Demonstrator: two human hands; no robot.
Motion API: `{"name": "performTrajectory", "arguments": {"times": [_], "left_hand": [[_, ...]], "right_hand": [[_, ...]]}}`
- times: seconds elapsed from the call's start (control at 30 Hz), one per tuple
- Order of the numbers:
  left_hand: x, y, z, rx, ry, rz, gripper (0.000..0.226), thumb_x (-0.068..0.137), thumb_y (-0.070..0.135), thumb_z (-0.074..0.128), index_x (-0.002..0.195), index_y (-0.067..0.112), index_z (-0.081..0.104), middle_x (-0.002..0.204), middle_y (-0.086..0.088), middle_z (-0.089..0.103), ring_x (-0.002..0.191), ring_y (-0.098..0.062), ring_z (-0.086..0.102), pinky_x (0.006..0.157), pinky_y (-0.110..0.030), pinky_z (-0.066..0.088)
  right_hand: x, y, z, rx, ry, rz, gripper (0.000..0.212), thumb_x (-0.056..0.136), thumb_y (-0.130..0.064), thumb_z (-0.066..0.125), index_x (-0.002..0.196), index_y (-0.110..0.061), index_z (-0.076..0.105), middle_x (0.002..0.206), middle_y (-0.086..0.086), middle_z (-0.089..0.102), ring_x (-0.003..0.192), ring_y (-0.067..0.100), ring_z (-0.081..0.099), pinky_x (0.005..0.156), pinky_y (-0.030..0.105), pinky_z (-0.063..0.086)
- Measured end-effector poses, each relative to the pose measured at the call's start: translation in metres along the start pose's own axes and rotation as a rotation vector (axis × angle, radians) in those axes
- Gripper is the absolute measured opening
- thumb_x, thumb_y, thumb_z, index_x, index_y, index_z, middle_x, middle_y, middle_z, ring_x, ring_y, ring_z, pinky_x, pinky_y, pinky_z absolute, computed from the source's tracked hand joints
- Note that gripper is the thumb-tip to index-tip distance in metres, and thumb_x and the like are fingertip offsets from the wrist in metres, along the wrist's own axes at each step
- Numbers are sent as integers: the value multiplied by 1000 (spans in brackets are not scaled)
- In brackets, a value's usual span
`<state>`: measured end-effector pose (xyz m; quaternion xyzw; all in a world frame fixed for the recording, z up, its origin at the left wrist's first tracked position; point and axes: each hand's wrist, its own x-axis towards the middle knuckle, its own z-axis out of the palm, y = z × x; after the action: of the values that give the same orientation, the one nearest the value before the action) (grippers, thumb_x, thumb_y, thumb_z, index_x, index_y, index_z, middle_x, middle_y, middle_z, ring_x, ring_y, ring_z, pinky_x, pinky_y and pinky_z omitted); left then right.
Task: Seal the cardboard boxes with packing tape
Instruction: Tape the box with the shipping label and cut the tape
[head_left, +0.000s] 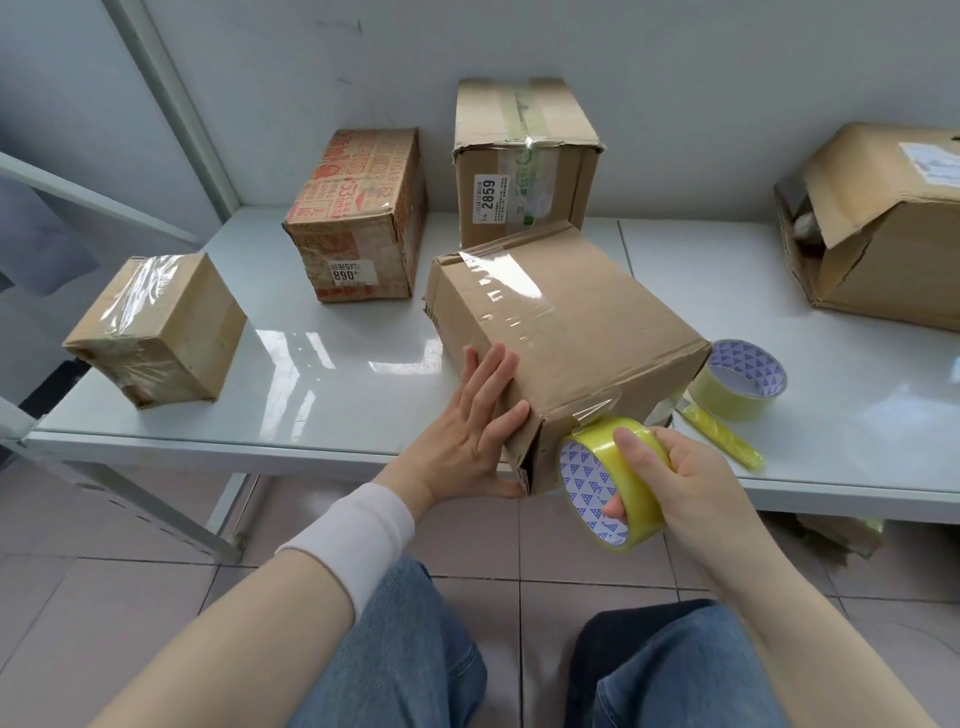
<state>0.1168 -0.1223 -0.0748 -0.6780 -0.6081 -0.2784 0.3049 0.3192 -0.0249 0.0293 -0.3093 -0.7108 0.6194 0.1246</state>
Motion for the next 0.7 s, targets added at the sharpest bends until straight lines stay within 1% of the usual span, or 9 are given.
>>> {"name": "performTrajectory", "arguments": {"times": [0.07, 0.17, 0.27, 0.37, 0.4, 0.47, 0.57, 0.63, 0.7], "left_hand": [[3, 1, -2, -17, 8, 0, 108, 71, 57, 73, 147, 24, 3, 155, -18, 5, 144, -40, 7, 109, -68, 13], [13, 0, -11, -53, 10, -5, 98, 67, 58, 75, 136, 22, 15, 140, -23, 25, 139, -44, 18, 105, -73, 19], [34, 0, -28, -99, 50, -65, 108, 60, 64, 76, 139, 22, 15, 139, -24, 25, 134, -50, 23, 105, -70, 22], [63, -1, -47, -184, 105, -199, 120, 58, 74, 69, 147, 20, 9, 142, -26, 22, 138, -44, 21, 109, -63, 24], [72, -2, -53, -228, 126, -261, 120, 58, 77, 66, 145, 17, 10, 143, -24, 21, 139, -40, 20, 109, -61, 25], [87, -4, -64, -345, 174, -401, 119, 58, 81, 63, 144, 17, 11, 147, -9, 20, 141, -32, 20, 111, -58, 25], [99, -10, -74, -567, 262, -651, 114, 60, 79, 64, 148, 28, 13, 149, 12, 18, 143, -18, 19, 116, -51, 21], [101, -16, -73, -658, 294, -784, 113, 61, 76, 65, 148, 29, 10, 151, 13, 18, 144, -11, 16, 118, -47, 19], [100, -22, -70, -710, 295, -872, 115, 62, 74, 66, 150, 28, 7, 154, 11, 16, 145, -9, 14, 118, -47, 19]], "right_hand": [[0, -2, -2, -12, -8, -4, 35, 88, -37, 48, 84, -4, 58, 52, 5, 66, 45, 8, 61, 45, 18, 49], [-2, -15, -8, -24, -28, -25, 38, 82, -43, 47, 82, -6, 57, 51, 4, 67, 46, 8, 61, 46, 16, 49], [-3, -49, -16, -8, -33, -119, 43, 72, -51, 47, 81, -11, 60, 52, 3, 67, 49, 9, 62, 46, 17, 49], [4, -97, -22, 115, -51, -264, 37, 75, -48, 49, 77, -12, 62, 53, 1, 66, 46, 9, 58, 48, 20, 51], [9, -114, -23, 159, -60, -304, 35, 79, -45, 50, 78, -12, 62, 53, 0, 66, 47, 9, 58, 51, 21, 53], [24, -143, -23, 266, -95, -373, 28, 90, -34, 49, 83, -10, 61, 57, 0, 67, 53, 10, 61, 58, 22, 55], [52, -167, -11, 326, -158, -446, 17, 96, -20, 46, 95, -9, 59, 68, 0, 71, 68, 11, 66, 69, 24, 55], [77, -167, 2, 289, -154, -467, 12, 96, -16, 45, 97, -12, 57, 77, 0, 71, 76, 11, 66, 81, 26, 55], [99, -163, 15, 248, -141, -466, 12, 97, -18, 46, 97, -14, 57, 92, 5, 68, 90, 16, 64, 97, 34, 48]]}}
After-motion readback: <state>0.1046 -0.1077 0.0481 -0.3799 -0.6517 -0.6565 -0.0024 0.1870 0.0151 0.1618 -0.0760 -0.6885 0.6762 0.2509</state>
